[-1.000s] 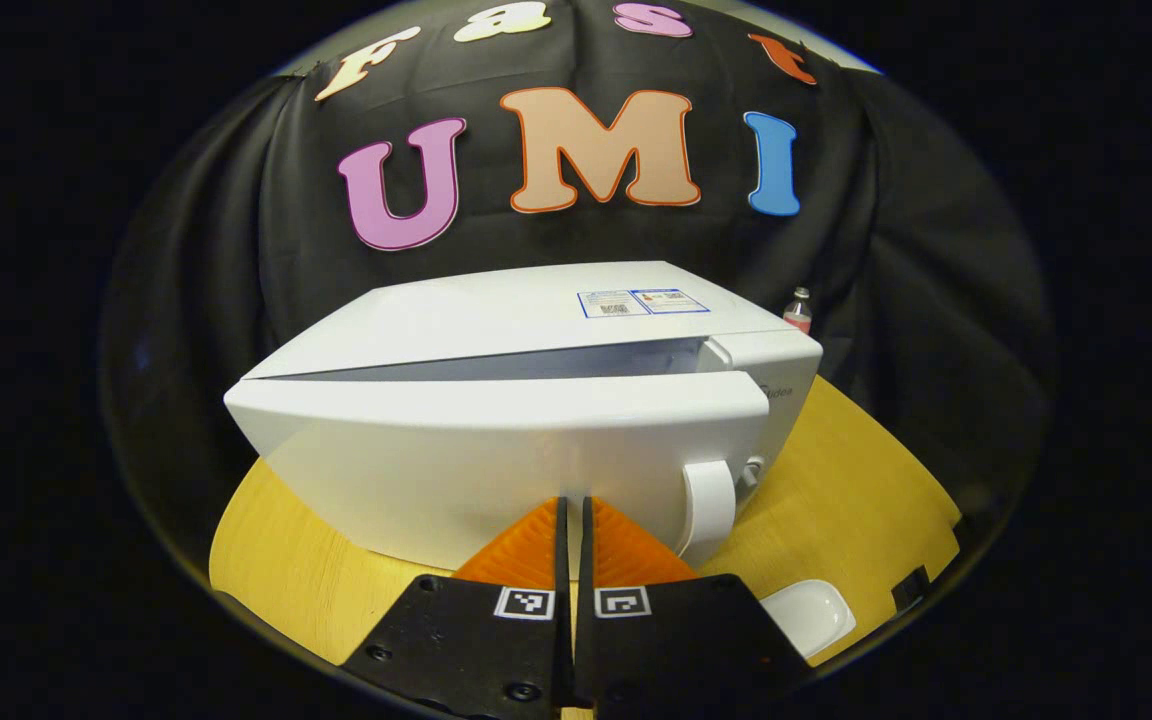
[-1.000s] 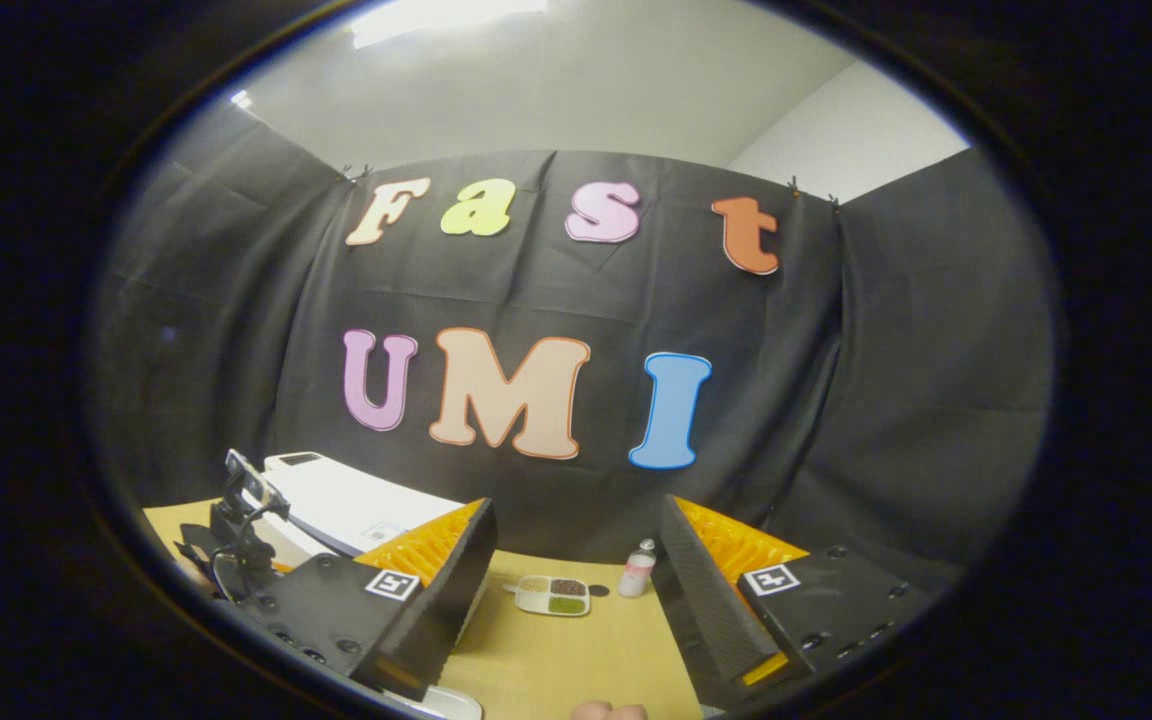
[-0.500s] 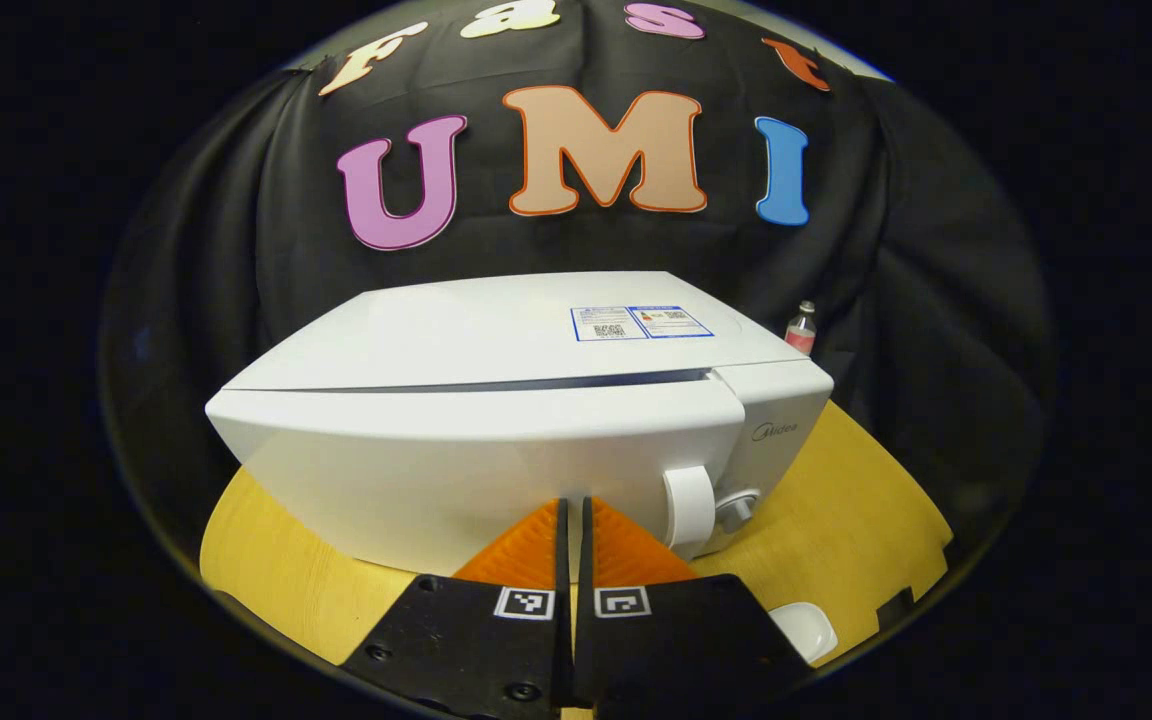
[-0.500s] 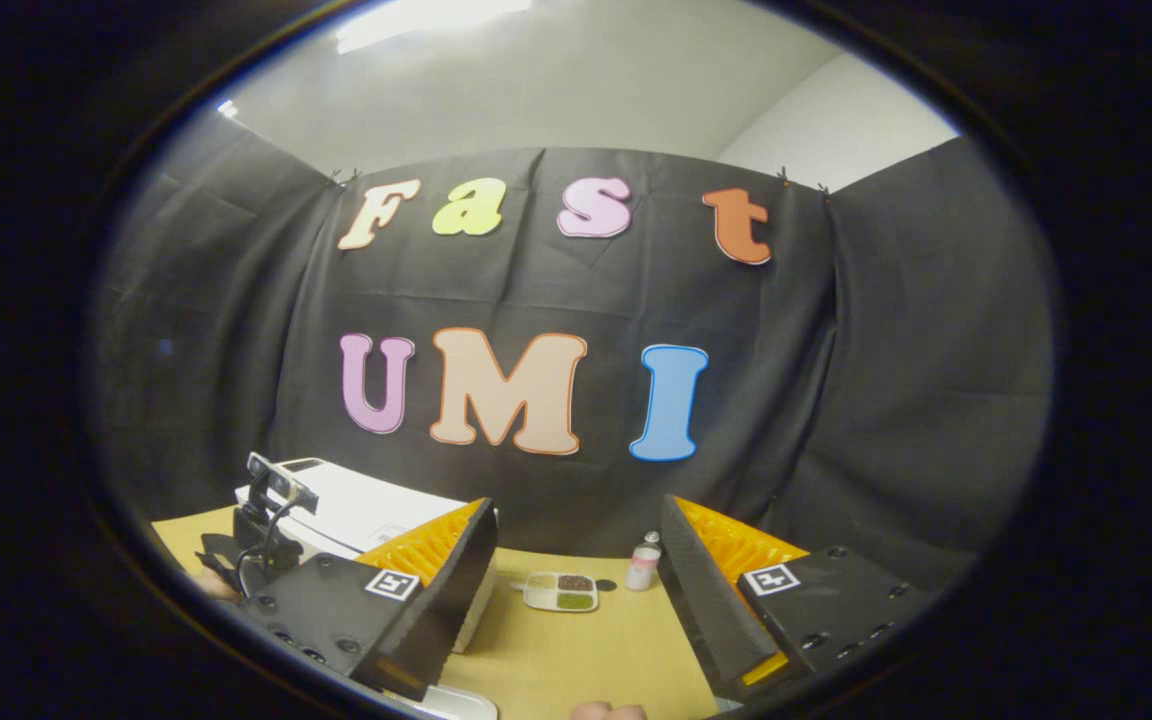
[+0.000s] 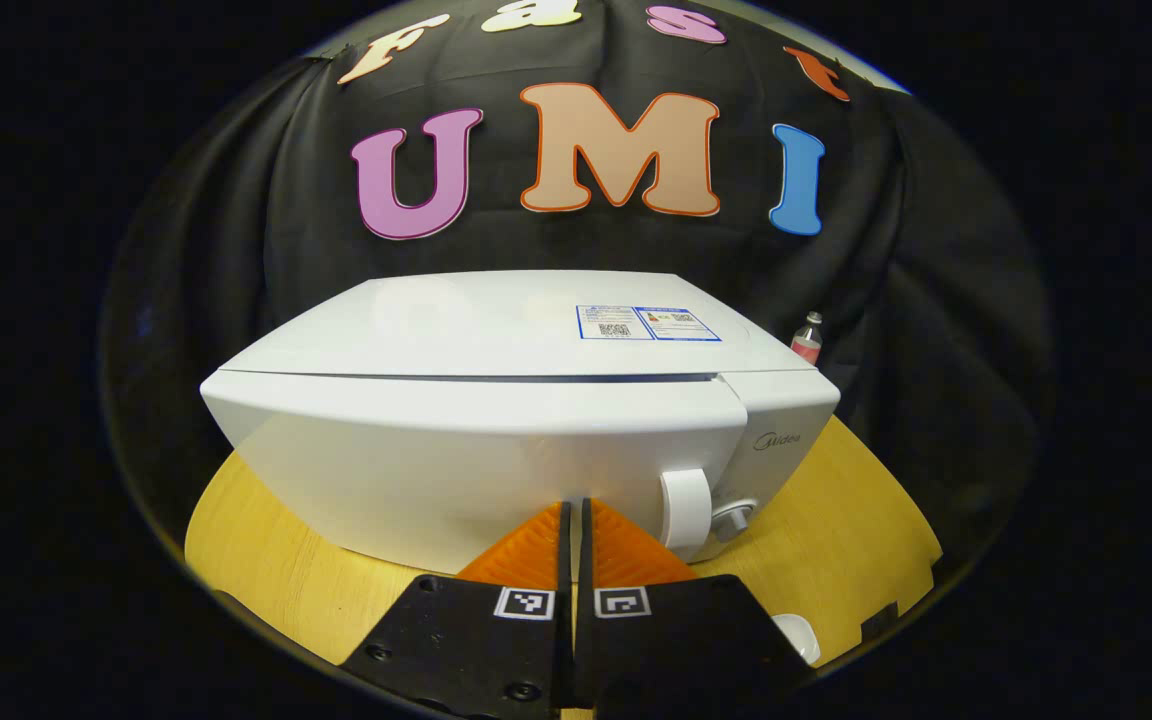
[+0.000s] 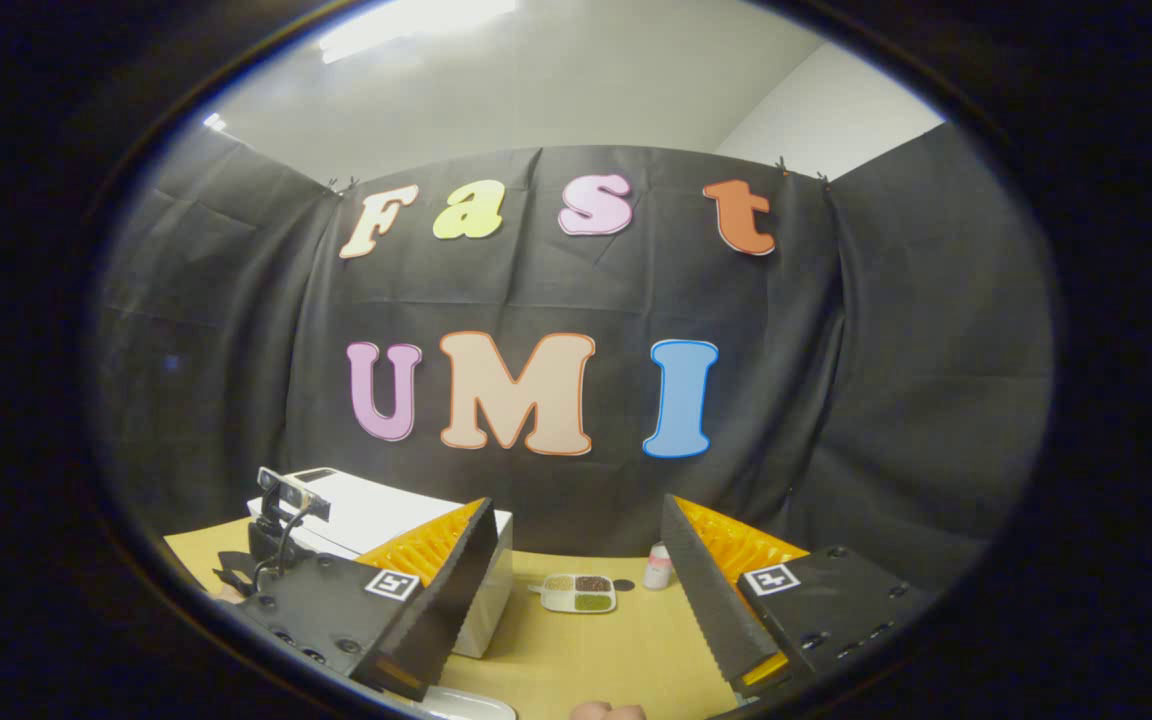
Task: Open the microwave oven with the left hand, put the food in, and close the microwave oven.
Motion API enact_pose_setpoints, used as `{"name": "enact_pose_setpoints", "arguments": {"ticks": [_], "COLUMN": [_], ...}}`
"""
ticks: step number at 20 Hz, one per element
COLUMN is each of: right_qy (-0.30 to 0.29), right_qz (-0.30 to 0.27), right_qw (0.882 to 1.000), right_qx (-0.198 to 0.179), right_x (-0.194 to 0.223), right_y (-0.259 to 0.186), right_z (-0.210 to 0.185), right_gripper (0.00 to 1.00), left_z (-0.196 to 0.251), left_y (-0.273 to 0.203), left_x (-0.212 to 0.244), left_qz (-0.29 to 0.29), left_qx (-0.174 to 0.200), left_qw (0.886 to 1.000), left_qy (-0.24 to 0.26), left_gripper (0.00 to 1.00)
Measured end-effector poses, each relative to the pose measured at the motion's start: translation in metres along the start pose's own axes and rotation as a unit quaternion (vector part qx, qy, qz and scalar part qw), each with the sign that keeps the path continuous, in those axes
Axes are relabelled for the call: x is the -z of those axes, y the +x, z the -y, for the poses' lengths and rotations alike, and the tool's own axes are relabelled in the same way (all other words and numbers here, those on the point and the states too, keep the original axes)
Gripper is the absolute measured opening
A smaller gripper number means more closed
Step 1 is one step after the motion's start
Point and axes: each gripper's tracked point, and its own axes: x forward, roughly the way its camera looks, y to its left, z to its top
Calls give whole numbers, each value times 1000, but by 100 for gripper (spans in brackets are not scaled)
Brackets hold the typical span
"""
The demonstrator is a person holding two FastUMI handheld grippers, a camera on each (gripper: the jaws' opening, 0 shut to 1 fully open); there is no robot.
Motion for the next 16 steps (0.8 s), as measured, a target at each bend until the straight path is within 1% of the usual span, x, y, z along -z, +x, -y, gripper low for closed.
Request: {"name": "enact_pose_setpoints", "arguments": {"ticks": [1,2,3,4,6,8,12,13,14,16], "right_qy": [3,6,8,7,0,-1,7,7,7,10], "right_qz": [0,-2,-3,-2,0,2,2,2,2,1], "right_qw": [1000,1000,1000,1000,1000,1000,1000,1000,1000,1000], "right_qx": [-2,-3,-5,-6,-4,0,0,0,0,-1], "right_x": [0,0,1,-1,-1,-2,-1,1,1,3], "right_y": [0,0,-2,-3,-6,-6,-3,-3,-2,1], "right_z": [-2,-3,-4,-5,-3,-2,-6,-9,-10,-13], "right_gripper": [96,100,100,96,96,96,96,100,96,96], "left_z": [-3,-2,0,-1,-6,-4,5,4,4,6], "left_y": [7,5,3,2,-12,-29,-70,-82,-95,-123], "left_x": [-5,3,6,-3,-19,-34,-75,-89,-107,-141], "left_qz": [5,-15,-21,-6,20,41,88,105,129,172], "left_qx": [-4,-4,2,1,-2,0,12,11,13,14], "left_qw": [1000,1000,1000,1000,999,998,995,994,991,984], "left_qy": [7,0,-5,7,33,44,42,42,42,45], "left_gripper": [1,0,0,1,1,0,0,0,1,0]}}
